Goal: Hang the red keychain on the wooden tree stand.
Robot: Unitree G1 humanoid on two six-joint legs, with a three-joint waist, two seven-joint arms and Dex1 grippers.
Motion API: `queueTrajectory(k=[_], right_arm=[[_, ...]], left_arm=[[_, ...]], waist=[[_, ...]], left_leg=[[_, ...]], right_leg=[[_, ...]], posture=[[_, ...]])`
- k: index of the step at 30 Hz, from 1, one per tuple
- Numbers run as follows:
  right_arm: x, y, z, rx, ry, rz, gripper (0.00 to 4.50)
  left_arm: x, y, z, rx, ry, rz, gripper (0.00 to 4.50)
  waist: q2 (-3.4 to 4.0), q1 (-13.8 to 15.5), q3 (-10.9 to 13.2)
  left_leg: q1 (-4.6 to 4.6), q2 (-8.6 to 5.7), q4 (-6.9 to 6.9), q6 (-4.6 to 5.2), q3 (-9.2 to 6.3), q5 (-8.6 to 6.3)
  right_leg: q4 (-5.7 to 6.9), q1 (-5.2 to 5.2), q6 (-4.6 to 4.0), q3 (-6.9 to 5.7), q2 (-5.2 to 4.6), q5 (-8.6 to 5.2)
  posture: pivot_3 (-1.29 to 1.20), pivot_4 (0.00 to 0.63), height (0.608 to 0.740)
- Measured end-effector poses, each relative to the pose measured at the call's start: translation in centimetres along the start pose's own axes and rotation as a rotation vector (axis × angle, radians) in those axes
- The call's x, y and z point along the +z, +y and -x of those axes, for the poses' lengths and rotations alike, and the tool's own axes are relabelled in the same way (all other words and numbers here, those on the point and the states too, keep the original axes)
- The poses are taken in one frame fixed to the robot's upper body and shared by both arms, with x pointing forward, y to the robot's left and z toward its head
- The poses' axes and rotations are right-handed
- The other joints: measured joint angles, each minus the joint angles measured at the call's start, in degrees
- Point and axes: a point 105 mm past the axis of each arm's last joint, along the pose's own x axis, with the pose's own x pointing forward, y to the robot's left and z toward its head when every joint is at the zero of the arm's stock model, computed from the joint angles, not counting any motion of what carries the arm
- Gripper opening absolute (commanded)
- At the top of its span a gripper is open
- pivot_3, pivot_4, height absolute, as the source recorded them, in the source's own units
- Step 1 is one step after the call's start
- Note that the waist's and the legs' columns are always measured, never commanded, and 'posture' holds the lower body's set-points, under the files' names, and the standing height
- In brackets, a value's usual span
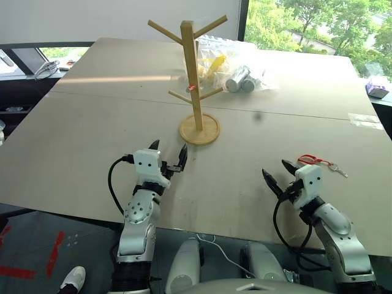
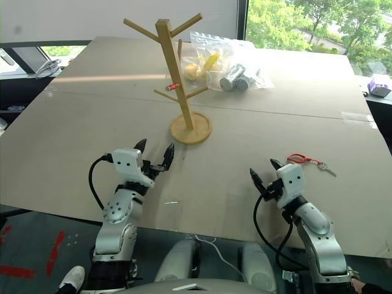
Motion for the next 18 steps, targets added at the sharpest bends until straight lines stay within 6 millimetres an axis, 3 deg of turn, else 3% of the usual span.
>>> queueTrajectory(k=[18], right_arm=[[-0.15, -0.03, 0.10, 0.006, 0.010, -0.006, 3.77]], left_arm=[[-0.17, -0.06, 0.15, -0.007, 0.006, 0.002, 4.50]], waist=[[0.00, 0.0, 0.0]], left_leg=[[0.00, 0.00, 0.00, 0.00, 0.00, 0.00]], right_leg=[[0.00, 0.00, 0.00, 0.00, 0.00, 0.00]], posture=[[0.00, 0.150, 0.740]])
